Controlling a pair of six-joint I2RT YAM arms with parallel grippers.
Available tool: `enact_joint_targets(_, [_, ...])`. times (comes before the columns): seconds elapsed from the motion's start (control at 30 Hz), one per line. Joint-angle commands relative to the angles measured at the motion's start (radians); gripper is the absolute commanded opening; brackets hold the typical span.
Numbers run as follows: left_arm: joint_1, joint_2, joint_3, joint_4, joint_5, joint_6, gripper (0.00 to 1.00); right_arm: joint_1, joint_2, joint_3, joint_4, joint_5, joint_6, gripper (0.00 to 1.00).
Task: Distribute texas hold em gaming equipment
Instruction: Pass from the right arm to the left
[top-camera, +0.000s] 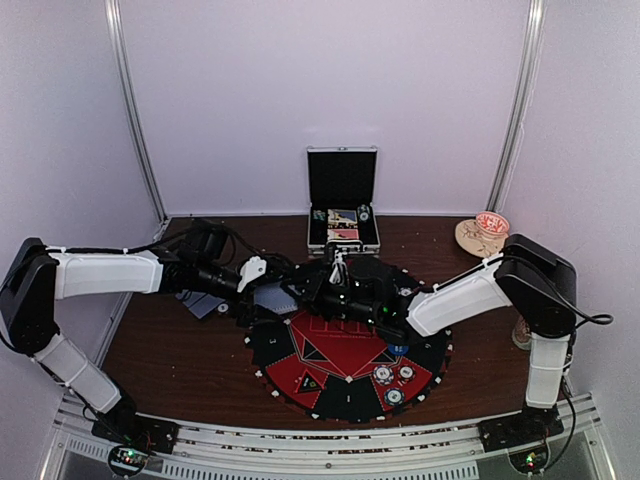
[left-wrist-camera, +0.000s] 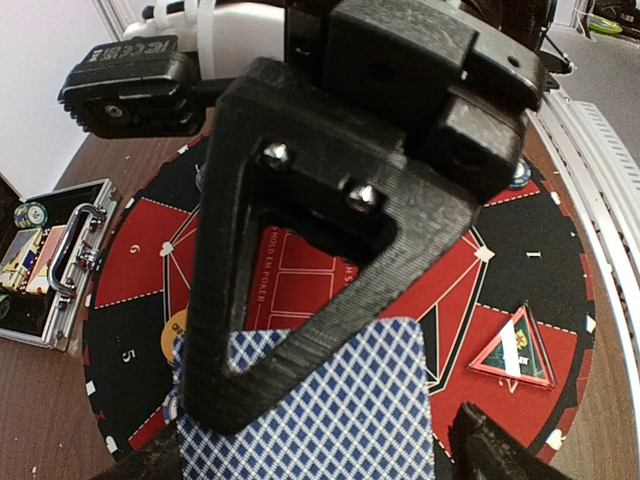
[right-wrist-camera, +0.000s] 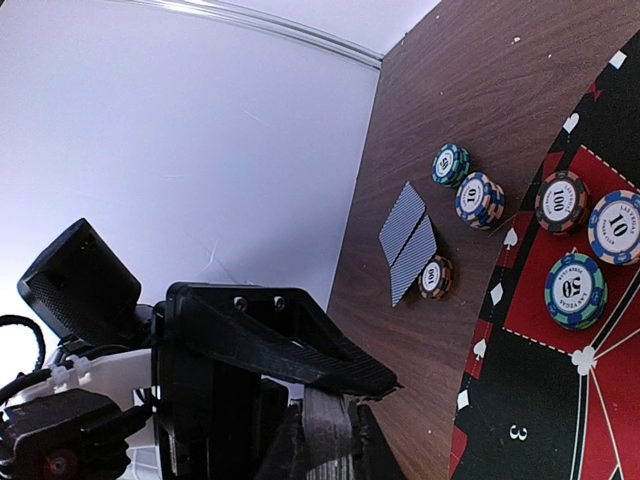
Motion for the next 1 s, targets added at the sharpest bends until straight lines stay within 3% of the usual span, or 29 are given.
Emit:
enact_joint_targets(0.0, [-0.008, 0.022, 0.012, 0.014, 0.017, 0.002, 0.82, 0.003, 0.000, 0.031, 0.028, 0.001, 0.003, 0.00])
enact_joint_targets(0.2, [-0.008, 0.047, 0.012, 0.013, -0.008, 0.004, 0.91, 0.004, -0.005, 0.040, 0.025, 0.001, 0.001, 0.00])
enact_joint_targets(0.4, [-0.007, 0.046, 0.015, 0.017, 0.001, -0.001, 0.82, 0.004, 0.013, 0.048, 0.013, -0.001, -0.003, 0.00])
enact_joint_targets(0.73, [-0.007, 0.035, 0.014, 0.016, 0.025, -0.012, 0.80, 0.004, 0.043, 0.064, 0.007, -0.005, -0.006, 0.00])
enact_joint_targets(0.97, [-0.007, 0.039, 0.014, 0.014, 0.016, -0.011, 0.65, 0.004, 0.043, 0.061, 0.008, -0.003, -0.008, 0.00])
